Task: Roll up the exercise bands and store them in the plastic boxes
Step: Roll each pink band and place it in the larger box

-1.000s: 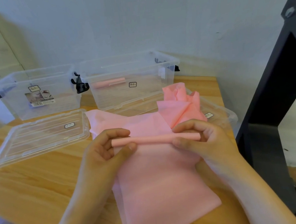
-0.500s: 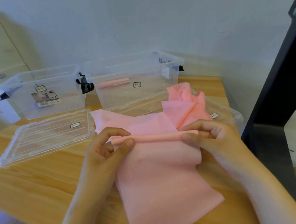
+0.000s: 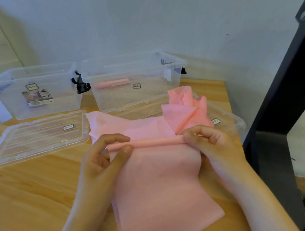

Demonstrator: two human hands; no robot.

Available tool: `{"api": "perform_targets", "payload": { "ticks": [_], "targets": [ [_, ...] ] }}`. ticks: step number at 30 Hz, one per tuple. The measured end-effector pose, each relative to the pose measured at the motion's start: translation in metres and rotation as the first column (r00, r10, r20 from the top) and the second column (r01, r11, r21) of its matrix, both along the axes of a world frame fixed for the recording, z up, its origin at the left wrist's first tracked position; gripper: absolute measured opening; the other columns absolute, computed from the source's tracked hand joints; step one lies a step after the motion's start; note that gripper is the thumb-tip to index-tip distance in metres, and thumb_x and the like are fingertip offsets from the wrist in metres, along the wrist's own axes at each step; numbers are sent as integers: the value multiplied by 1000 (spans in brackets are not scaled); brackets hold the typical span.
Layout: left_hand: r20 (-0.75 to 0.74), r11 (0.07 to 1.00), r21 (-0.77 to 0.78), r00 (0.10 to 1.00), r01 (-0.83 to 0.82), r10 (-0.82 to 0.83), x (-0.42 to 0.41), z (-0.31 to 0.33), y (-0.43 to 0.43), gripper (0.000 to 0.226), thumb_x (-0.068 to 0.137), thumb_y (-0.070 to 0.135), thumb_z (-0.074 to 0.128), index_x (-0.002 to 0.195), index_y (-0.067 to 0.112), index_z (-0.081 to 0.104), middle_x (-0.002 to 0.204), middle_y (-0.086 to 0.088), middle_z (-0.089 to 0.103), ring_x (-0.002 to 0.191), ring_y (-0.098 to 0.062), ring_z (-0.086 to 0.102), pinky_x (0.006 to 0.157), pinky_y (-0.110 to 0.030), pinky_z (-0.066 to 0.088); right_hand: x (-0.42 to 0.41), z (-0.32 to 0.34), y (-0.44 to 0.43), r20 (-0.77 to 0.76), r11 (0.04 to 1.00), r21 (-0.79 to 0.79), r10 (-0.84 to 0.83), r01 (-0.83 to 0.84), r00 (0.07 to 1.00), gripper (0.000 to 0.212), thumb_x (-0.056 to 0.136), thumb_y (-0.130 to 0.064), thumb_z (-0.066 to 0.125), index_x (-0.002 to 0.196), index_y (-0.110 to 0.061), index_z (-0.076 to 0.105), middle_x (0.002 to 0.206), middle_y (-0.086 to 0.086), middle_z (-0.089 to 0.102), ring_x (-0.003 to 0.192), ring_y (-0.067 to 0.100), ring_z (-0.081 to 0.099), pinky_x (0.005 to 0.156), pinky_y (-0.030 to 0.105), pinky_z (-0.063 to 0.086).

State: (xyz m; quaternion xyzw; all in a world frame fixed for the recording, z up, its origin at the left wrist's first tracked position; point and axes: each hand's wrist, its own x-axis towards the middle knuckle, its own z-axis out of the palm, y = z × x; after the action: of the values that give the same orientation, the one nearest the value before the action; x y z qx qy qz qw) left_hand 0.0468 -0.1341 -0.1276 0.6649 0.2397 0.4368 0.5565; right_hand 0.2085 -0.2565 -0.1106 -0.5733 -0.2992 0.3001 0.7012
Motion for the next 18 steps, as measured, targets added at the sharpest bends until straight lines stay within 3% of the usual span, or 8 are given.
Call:
{"api": "perform_targets", "payload": {
  "ticks": [5,7,10,14,18],
  "targets": [
    [36,1000,-16,999,-10,11,1,2,-1,4,78,25,64,77,26,68,53,18,52,44,1,35,41,-8,26,2,0,-3,-5,999,4,39,-39,999,13,66,-20,69,77,-18,75,69,2,67,65,9,61,59,13,47],
    [33,1000,24,999,-18,17,2,2,-3,10,83,16,64,75,22,67,52,20,51,44,5,40,42,-4,27,3,1,-5,0,998,-4,61,-61,998,13,69,-17,69,80,-16,74,71,3,65,67,9,60,59,12,46],
    [2,999,34,999,-37,37,3,0,-6,15,85,4,64,88,18,66,49,18,52,41,2,39,40,-6,27,5,2,-10,33,996,-42,79,-78,996,14,79,-3,66,90,-10,72,72,1,66,68,7,61,61,10,46],
    [51,997,-76,999,-5,9,1,-2,-5,21,70,19,71,86,33,73,71,7,70,59,-3,57,53,-11,44,7,6,-14,71,992,-83,100,-94,993,20,82,-1,65,100,-8,71,84,5,73,77,7,64,69,11,48],
    [42,999,-44,999,-23,25,-1,-5,-1,19,67,17,72,76,34,73,79,11,70,70,-5,60,61,-12,47,4,10,-15,75,989,-96,120,-113,990,15,83,-3,65,96,-9,71,79,2,70,74,6,63,65,10,48]
  ]
}}
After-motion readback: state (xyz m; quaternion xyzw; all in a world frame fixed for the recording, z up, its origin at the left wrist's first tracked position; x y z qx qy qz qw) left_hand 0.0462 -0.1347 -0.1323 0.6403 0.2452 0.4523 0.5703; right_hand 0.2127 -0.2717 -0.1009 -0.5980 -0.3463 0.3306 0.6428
